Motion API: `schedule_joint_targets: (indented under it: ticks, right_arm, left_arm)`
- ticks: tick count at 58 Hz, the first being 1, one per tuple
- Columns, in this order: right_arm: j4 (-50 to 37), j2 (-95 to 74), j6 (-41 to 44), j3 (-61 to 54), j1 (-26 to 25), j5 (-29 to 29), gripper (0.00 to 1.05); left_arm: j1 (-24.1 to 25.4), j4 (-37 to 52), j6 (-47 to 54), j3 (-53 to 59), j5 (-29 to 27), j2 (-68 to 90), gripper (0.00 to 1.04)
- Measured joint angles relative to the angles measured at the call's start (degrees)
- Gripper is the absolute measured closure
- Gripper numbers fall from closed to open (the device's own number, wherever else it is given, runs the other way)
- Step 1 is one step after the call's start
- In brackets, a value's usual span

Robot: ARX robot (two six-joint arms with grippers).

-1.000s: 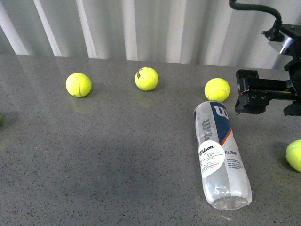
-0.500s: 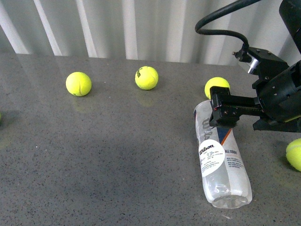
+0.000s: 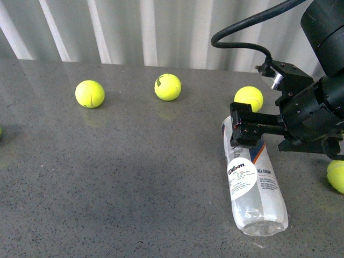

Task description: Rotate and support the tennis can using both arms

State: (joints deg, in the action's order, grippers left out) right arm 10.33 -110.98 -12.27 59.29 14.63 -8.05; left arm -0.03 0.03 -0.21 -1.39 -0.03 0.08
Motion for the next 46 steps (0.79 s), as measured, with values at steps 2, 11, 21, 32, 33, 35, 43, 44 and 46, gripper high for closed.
schedule_joint_targets:
  ticks: [2,11,21,32,33,35,43,44,46]
  right_arm:
    - [-0.02,-0.07,0.00,0.00,0.04,0.02,0.07]
    - [-0.22,-0.13,-0.07,0.00,-0.02,0.07,0.07]
    - [-0.22,-0.13,-0.07,0.00,-0.13,0.37,0.07]
    - [-0.22,-0.13,-0.04,0.00,-0.31,0.50,0.07]
    - [-0.22,-0.13,-0.04,0.00,-0.31,0.50,0.07]
    - [-0.22,-0.13,-0.04,0.00,-0.31,0.50,0.07]
    - [-0.22,-0.13,-0.02,0.00,-0.31,0.50,0.07]
    - [-0.22,-0.13,-0.02,0.00,-0.31,0.50,0.07]
    - [-0.22,-0.13,0.00,0.00,-0.28,0.48,0.07]
  left_arm:
    - [0.00,0.00,0.00,0.00,0.02,0.00,0.07]
    - [0.00,0.00,0.00,0.00,0.00,0.00,0.07]
    - [0.00,0.00,0.00,0.00,0.02,0.00,0.07]
    - [0.00,0.00,0.00,0.00,0.00,0.00,0.07]
    - [0.00,0.00,0.00,0.00,0.02,0.00,0.07]
    - [0.00,0.00,0.02,0.00,0.02,0.00,0.07]
    - [0.00,0.00,0.00,0.00,0.00,0.00,0.07]
    - [0.00,0.00,0.00,0.00,0.02,0.00,0.07]
    - [0.00,0.00,0.00,0.00,0.02,0.00,0.07]
